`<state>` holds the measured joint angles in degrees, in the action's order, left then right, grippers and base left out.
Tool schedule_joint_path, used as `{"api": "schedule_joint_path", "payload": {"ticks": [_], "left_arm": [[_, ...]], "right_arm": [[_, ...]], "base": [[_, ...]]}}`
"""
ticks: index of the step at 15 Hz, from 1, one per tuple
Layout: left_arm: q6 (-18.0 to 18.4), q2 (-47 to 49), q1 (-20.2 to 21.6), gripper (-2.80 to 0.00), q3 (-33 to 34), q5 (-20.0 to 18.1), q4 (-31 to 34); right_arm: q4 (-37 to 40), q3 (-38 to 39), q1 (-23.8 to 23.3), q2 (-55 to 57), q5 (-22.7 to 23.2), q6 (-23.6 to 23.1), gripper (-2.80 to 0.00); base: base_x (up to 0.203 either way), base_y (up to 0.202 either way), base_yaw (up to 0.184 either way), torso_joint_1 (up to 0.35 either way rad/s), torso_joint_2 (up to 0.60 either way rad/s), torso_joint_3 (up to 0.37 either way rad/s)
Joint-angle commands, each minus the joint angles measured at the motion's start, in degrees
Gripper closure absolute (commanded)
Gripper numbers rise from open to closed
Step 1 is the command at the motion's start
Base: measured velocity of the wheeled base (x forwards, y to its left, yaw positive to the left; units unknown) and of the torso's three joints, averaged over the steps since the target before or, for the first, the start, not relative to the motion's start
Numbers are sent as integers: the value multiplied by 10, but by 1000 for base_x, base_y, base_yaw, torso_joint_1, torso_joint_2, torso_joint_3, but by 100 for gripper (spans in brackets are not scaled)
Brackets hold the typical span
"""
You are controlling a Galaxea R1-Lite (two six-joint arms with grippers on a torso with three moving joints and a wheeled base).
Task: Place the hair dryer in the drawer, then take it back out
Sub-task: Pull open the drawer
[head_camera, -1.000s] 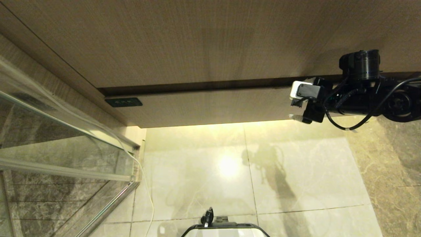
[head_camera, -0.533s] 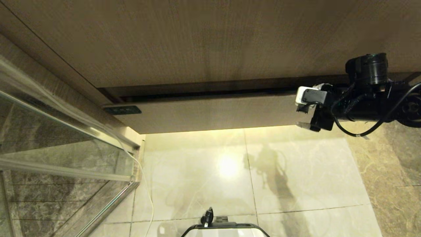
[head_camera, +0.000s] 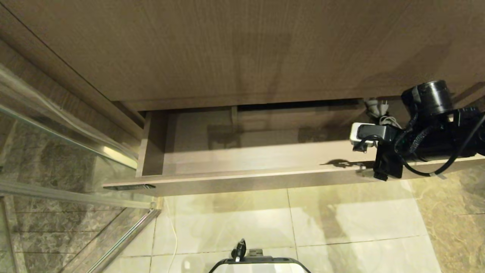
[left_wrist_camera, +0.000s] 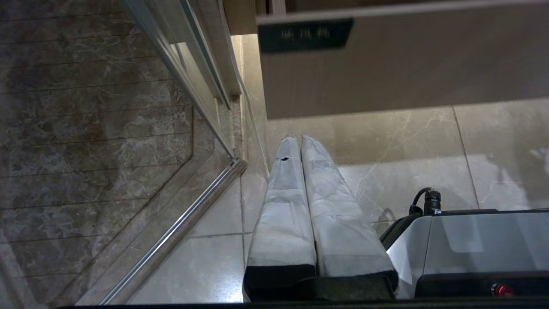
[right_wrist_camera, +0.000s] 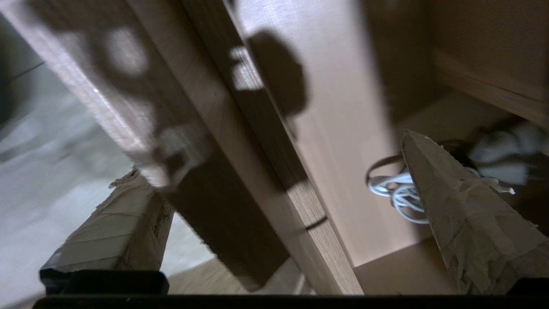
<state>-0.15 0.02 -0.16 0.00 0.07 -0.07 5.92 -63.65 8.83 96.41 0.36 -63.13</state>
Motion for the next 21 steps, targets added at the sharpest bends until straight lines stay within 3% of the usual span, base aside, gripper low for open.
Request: {"api": "schedule_joint_path", "payload": {"ticks": [1,6,8,10,11,13,15,18,21], "left_arm": [[0,0,0,0,1,0,0],[0,0,0,0,0,0,0],[0,0,0,0,1,0,0],[0,0,0,0,1,0,0],[0,0,0,0,1,0,0],[0,0,0,0,1,0,0],[0,0,0,0,0,0,0],[1,0,0,0,1,0,0],[0,0,0,0,0,0,0]], "right_arm": [[1,27,-14,-51,4,-3,-280],[38,156,-95,-192,25,5,-280],[50,202,-113,-247,43,44,-280],[54,214,-118,-280,52,124,-280],[52,213,-119,-287,54,136,0],[49,210,-123,-302,54,139,0],[50,202,-156,-328,55,144,0],[50,158,-169,-330,57,210,0],[44,94,-191,-272,57,247,0]], "base": [[0,0,0,0,0,0],[0,0,0,0,0,0],[0,0,0,0,0,0],[0,0,0,0,0,0],[0,0,0,0,0,0],[0,0,0,0,0,0],[0,0,0,0,0,0],[0,0,0,0,0,0],[0,0,0,0,0,0]]}}
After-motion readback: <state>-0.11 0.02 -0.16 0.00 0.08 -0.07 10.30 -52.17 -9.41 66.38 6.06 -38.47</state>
